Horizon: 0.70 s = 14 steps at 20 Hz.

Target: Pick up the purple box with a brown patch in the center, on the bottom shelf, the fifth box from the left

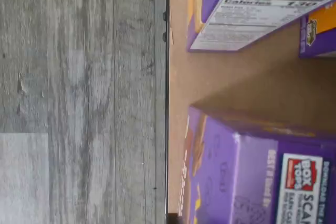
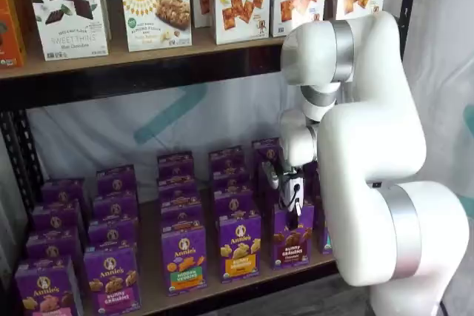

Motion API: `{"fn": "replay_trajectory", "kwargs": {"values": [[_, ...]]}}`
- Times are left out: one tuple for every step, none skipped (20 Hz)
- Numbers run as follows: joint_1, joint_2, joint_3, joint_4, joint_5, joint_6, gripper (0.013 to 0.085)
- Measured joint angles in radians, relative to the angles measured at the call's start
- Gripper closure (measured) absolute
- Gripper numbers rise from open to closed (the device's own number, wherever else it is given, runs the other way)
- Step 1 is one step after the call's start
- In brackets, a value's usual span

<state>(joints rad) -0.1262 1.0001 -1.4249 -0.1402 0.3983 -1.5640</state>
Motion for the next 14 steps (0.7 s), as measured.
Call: {"fn": "replay_trajectory", "kwargs": {"values": [[0.0, 0.0, 0.0, -0.001, 0.0, 0.001, 0.049], [0.001, 0.0, 0.0, -0.002, 0.0, 0.002, 0.053], [0.001, 0.0, -0.001, -0.003, 0.0, 0.004, 0.053], [0.002, 0.001, -0.001, -0.003, 0.0, 0.005, 0.057], [0.002, 0.001, 0.0, -0.004, -0.001, 0.006, 0.057], [0.002, 0.002, 0.001, -0.005, -0.005, 0.007, 0.057], [0.003, 0.002, 0.001, -0.008, -0.008, 0.01, 0.057], [0.003, 0.002, 0.001, -0.01, -0.008, 0.012, 0.057], [0.003, 0.003, 0.001, -0.011, -0.008, 0.014, 0.057], [0.004, 0.003, 0.0, -0.011, -0.008, 0.014, 0.057], [0.004, 0.003, 0.0, -0.008, -0.007, 0.012, 0.057], [0.005, 0.003, 0.0, -0.006, -0.006, 0.01, 0.061], [0.005, 0.003, 0.0, -0.003, -0.005, 0.008, 0.061], [0.006, 0.002, 0.0, 0.001, -0.005, 0.005, 0.065]]}}
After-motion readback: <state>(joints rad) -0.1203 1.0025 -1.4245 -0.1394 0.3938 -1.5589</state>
